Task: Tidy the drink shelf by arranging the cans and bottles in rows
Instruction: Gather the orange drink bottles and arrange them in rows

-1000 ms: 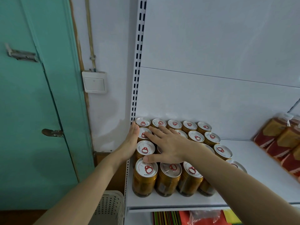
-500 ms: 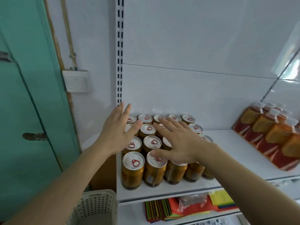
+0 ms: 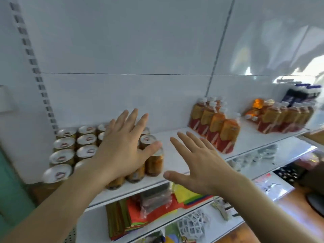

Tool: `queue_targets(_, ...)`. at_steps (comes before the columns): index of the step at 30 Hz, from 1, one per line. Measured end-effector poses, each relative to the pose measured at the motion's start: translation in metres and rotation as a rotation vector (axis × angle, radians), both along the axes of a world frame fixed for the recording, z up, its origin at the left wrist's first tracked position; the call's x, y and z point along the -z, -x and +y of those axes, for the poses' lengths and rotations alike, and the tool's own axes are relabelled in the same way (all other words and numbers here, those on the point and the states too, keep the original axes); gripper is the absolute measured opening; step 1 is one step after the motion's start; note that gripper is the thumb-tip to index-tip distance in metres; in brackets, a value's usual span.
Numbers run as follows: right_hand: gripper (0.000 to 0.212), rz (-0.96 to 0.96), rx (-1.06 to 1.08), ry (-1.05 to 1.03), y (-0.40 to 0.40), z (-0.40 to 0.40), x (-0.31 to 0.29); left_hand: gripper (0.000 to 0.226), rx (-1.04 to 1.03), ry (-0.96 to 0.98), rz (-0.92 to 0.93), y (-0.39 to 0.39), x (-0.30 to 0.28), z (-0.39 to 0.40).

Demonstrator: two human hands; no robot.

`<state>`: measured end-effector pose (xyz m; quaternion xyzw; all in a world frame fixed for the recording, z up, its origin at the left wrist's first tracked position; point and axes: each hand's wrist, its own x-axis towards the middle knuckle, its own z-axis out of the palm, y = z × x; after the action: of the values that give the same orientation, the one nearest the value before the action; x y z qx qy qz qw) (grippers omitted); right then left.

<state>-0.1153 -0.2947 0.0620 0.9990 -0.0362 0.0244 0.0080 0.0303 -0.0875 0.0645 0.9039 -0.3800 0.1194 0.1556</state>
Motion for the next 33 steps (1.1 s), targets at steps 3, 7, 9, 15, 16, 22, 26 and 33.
queue_targets(3, 0.110, -0.004, 0.082, 0.002, 0.054, -0.051, 0.000, 0.107, 0.050, -0.014, 0.000, 0.042, -0.002, -0.065)
queue_targets(7, 0.111, -0.014, 0.180, 0.002, 0.115, -0.117, 0.002, 0.106, 0.136, -0.056, -0.003, 0.090, -0.002, -0.144)
queue_targets(9, 0.110, -0.006, 0.229, -0.005, 0.140, -0.148, 0.002, 0.105, 0.194, -0.062, -0.002, 0.109, -0.002, -0.180)
queue_targets(15, 0.109, -0.040, 0.376, -0.025, 0.179, -0.234, 0.009, 0.096, 0.347, -0.042, -0.018, 0.137, -0.003, -0.282)
queue_targets(16, 0.110, -0.039, 0.394, -0.025, 0.181, -0.249, 0.012, 0.096, 0.370, -0.040, -0.012, 0.139, -0.001, -0.299)
queue_targets(22, 0.109, -0.031, 0.471, 0.023, 0.174, -0.342, 0.018, 0.092, 0.431, -0.036, 0.022, 0.133, 0.005, -0.406)
queue_targets(26, 0.105, -0.052, 0.500, 0.064, 0.158, -0.411, 0.003, 0.100, 0.462, 0.017, 0.027, 0.111, -0.004, -0.486)
queue_targets(33, 0.097, -0.120, 0.528, 0.070, 0.119, -0.516, -0.006, 0.085, 0.399, 0.080, 0.070, 0.069, -0.013, -0.602)
